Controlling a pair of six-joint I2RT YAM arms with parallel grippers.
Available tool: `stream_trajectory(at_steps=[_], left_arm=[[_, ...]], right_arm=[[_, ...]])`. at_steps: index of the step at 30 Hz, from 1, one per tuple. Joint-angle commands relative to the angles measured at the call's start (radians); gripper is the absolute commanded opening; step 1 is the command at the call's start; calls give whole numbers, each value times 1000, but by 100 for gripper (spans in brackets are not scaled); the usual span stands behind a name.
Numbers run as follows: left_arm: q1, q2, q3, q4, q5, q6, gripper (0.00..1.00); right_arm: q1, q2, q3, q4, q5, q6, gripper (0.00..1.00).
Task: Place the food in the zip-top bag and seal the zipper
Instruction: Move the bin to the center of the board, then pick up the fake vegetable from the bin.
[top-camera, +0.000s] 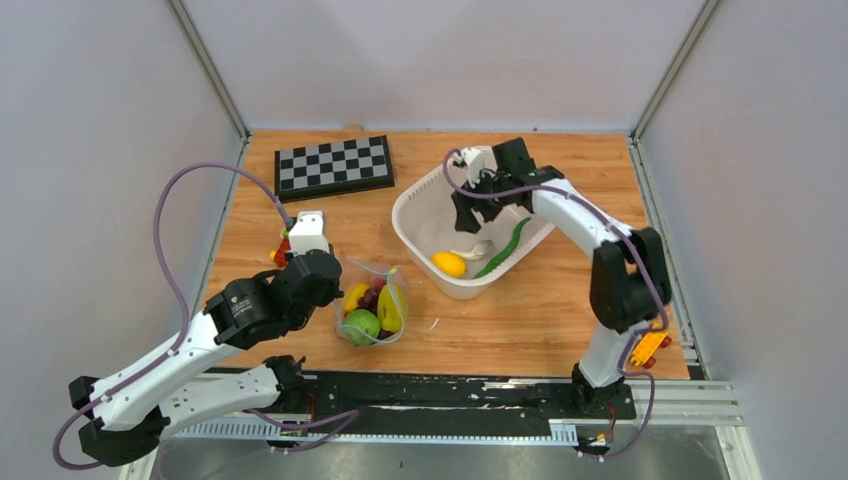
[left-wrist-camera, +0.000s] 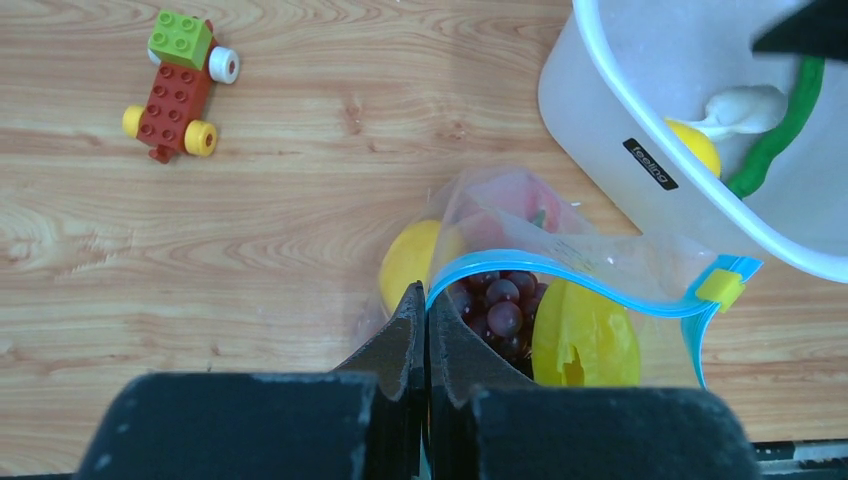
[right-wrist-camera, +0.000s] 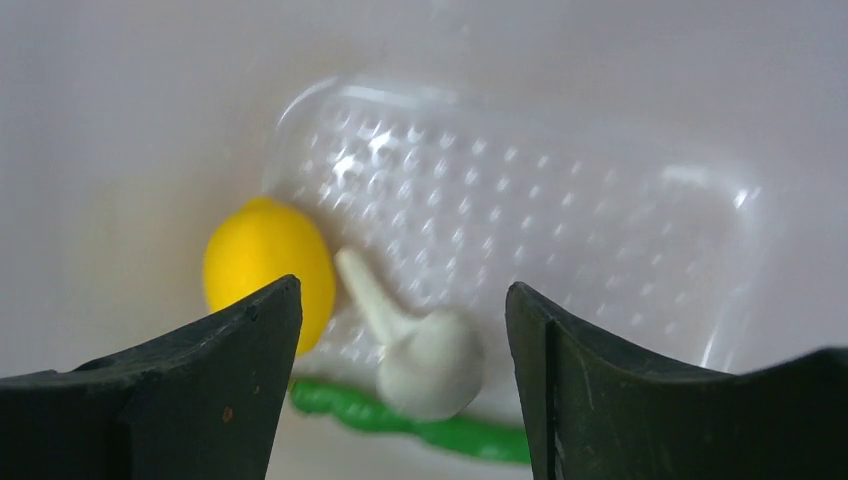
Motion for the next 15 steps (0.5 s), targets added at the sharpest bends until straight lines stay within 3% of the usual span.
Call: stream_trajectory(at_steps=[1, 5, 7, 11, 15], left_arm=[[10, -19, 27, 21, -28, 34, 1], [12, -17, 35, 20, -10, 38, 1], [12, -26, 28, 21, -9, 30, 1], [12, -51, 12, 19, -14, 7, 1], [12, -61, 6, 23, -21, 4, 1]], right_arm=[[1, -268, -201, -31, -16, 6, 73], [-25, -362, -253, -60, 117, 160, 78], [-33, -356, -235, -103, 114, 272, 79], [-23, -293, -220, -180, 117, 423, 78], [54, -157, -137, -298, 264, 428, 81]])
